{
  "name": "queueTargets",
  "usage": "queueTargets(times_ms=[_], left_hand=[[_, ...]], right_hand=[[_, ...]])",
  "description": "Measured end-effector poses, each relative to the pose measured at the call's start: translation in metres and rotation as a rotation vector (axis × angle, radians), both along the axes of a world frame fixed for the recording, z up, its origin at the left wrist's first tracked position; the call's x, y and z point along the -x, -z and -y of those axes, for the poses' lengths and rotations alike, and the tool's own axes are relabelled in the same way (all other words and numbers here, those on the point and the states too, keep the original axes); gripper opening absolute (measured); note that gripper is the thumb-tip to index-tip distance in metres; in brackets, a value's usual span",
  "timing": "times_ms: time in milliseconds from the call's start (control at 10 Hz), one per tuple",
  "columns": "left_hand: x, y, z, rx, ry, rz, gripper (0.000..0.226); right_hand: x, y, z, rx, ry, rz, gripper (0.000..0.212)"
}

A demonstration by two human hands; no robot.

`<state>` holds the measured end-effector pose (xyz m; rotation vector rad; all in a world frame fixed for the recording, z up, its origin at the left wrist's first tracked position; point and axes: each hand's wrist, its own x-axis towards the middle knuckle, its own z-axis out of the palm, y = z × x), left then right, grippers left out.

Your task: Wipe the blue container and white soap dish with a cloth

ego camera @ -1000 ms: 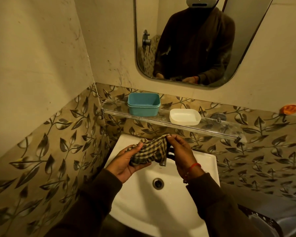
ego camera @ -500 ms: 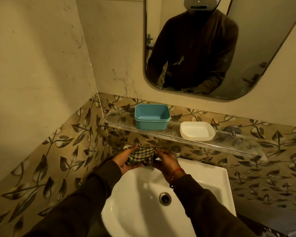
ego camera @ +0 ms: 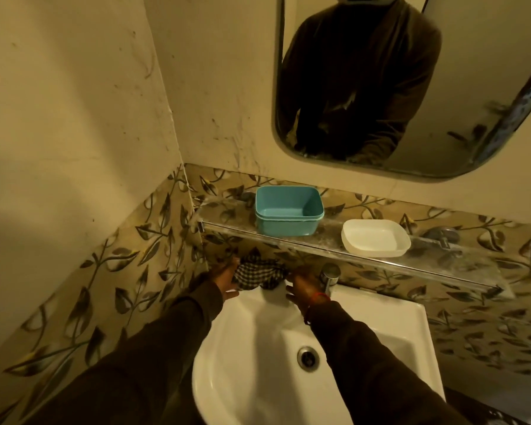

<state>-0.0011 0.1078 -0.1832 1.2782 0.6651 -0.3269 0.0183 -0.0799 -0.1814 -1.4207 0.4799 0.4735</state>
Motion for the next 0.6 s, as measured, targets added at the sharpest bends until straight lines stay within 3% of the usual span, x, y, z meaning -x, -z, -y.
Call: queueTargets(times_ms=[300, 600], left_hand=[[0.014, -0.015, 0.014, 0.054, -0.179, 0.095, 0.047], [0.063, 0.004, 0.051, 0.013, -0.293, 0.181, 0.048]], right_hand=[[0.021, -0.022, 0.004, -0.155, -0.030, 0.019, 0.038], [0.070, -0.041, 0.038, -0.154, -0.091, 0.130, 0.027]])
